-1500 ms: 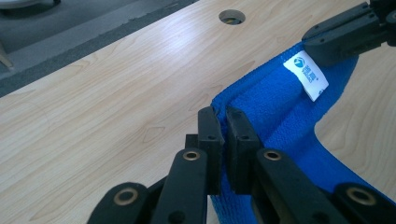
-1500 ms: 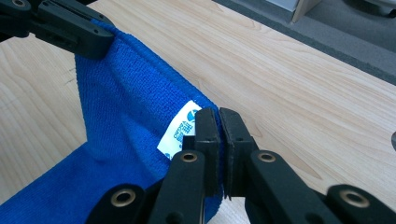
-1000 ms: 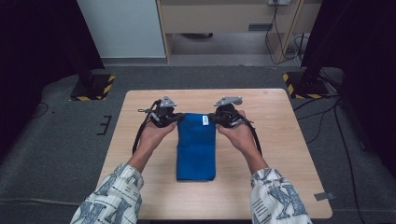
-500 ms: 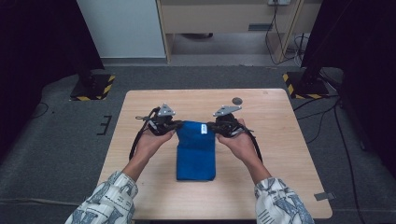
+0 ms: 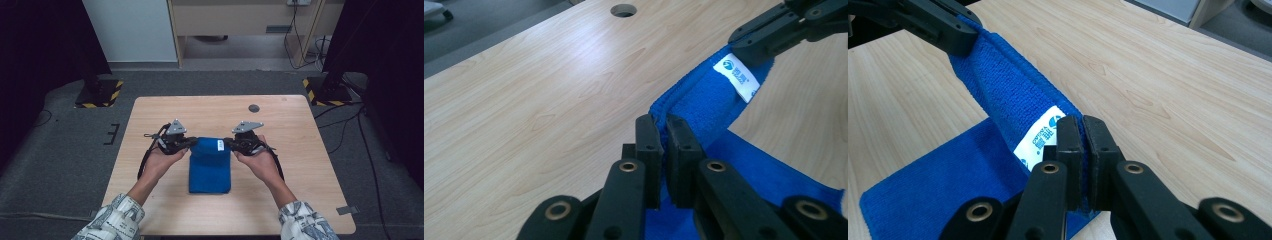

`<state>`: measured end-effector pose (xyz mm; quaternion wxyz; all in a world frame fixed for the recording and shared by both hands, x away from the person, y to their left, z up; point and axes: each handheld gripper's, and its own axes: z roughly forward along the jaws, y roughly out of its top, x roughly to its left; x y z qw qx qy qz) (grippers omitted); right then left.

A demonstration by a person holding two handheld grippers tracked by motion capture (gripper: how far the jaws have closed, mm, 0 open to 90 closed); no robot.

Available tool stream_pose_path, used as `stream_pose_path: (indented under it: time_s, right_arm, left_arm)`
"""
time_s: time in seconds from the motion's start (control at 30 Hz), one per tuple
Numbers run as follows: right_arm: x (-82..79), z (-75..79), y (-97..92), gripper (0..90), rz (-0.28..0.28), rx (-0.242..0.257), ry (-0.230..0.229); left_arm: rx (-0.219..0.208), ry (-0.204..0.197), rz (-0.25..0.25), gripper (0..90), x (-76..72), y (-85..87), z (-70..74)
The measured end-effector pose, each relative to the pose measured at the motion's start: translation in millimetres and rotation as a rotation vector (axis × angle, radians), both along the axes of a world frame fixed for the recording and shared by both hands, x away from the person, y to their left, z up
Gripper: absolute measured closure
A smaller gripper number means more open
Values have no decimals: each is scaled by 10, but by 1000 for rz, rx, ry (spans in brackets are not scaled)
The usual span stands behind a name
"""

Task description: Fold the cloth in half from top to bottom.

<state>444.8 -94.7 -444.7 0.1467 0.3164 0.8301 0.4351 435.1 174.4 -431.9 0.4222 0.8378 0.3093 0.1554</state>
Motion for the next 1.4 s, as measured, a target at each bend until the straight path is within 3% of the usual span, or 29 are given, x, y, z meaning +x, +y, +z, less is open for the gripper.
stream_pose_path:
  time_s: [0.37, 0.6, 1.03, 1.23, 1.4]
  right_arm:
    - [-172, -112, -7, 870, 22, 10, 10]
    - [-262, -106, 7, 868, 40, 17, -2]
    - [-420, -342, 34, 866, 72, -33, 24]
    - [-489, -398, 54, 864, 78, -39, 23]
    - [-533, -429, 41, 863, 80, -39, 26]
  left_arm:
    - [-9, 10, -22, 848, -159, 43, -88]
    - [-13, -4, -29, 844, -233, 79, -52]
    - [-9, 39, -38, 831, -376, 124, -347]
    - [-30, 69, -36, 817, -440, 166, -447]
    - [-21, 61, -39, 810, -484, 161, -486]
